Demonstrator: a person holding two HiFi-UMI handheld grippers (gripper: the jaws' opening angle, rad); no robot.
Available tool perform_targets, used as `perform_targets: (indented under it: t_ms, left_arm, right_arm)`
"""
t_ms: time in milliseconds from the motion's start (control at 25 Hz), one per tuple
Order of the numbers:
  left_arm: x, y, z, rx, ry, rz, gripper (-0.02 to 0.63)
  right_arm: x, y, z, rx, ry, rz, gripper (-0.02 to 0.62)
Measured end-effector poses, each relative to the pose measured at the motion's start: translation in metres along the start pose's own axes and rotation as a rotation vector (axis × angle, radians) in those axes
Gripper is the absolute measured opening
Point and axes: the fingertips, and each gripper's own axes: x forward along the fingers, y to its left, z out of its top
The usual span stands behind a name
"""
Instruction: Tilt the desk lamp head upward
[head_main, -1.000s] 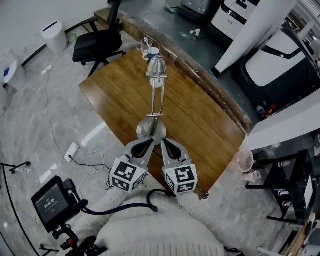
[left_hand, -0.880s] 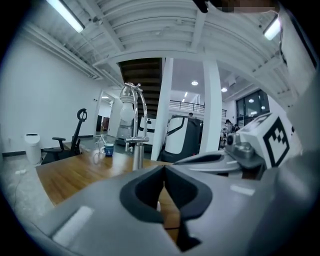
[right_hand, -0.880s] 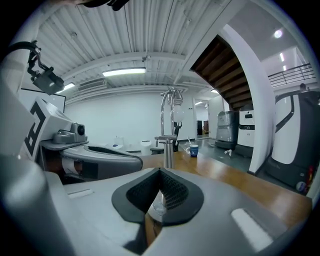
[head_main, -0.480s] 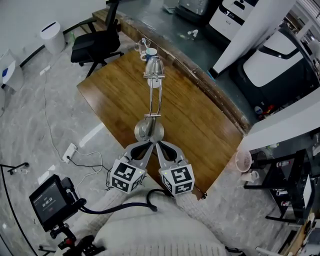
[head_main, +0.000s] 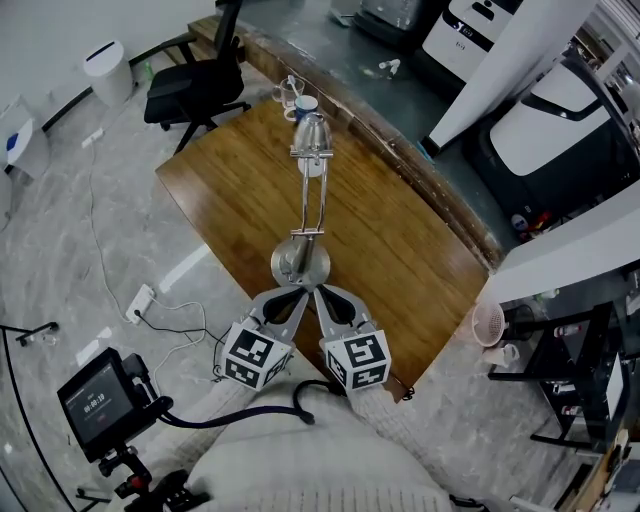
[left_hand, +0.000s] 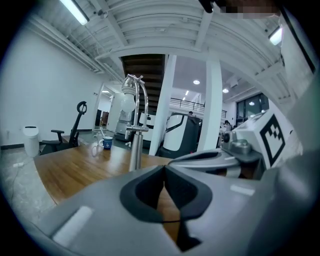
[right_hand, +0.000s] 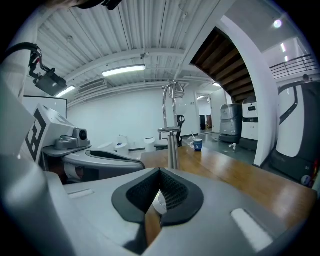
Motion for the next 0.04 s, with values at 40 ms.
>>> perform_targets:
  t_ms: [40]
  left_arm:
    - [0.0008,-0.0014,-0.0019,0.005,0.005,-0.008,0.008]
  right_arm:
    - [-0.0001,-0.0008,-0.0014,0.002,0.001,-0.002,-0.002]
